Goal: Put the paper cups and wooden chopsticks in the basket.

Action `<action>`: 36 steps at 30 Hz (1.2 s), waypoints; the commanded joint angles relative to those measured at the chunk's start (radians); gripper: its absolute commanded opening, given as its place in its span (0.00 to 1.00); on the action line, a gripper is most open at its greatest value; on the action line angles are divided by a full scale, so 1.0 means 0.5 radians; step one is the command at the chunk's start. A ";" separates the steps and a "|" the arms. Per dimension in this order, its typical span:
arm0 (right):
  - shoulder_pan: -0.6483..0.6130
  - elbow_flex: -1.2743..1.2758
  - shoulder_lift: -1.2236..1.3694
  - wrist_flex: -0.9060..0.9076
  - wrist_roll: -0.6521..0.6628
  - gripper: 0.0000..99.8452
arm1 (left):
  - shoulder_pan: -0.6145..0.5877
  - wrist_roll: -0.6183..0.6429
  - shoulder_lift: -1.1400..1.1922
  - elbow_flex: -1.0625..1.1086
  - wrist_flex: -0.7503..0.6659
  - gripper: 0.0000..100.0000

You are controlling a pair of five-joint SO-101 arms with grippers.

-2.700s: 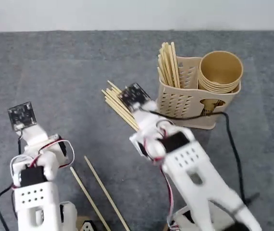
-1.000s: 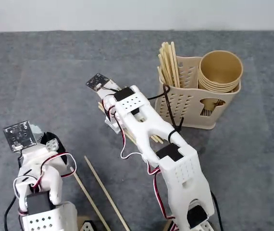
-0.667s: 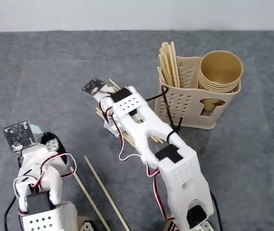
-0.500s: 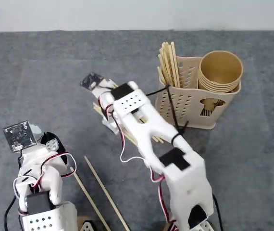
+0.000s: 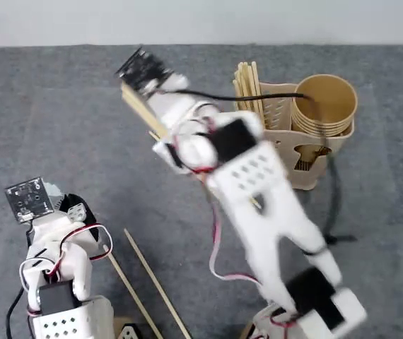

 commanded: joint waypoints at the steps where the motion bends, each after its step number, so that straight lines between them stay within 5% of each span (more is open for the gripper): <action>1: 0.149 -0.215 -0.305 -0.091 -0.101 0.01 | -0.009 0.006 -0.028 -0.014 0.003 0.02; 22: 0.931 -0.331 -0.213 -0.842 -0.491 0.01 | -0.015 0.003 -0.028 -0.011 0.006 0.02; 36: 0.956 0.878 -0.499 -1.880 -0.509 0.01 | -0.015 0.003 -0.028 0.008 -0.006 0.02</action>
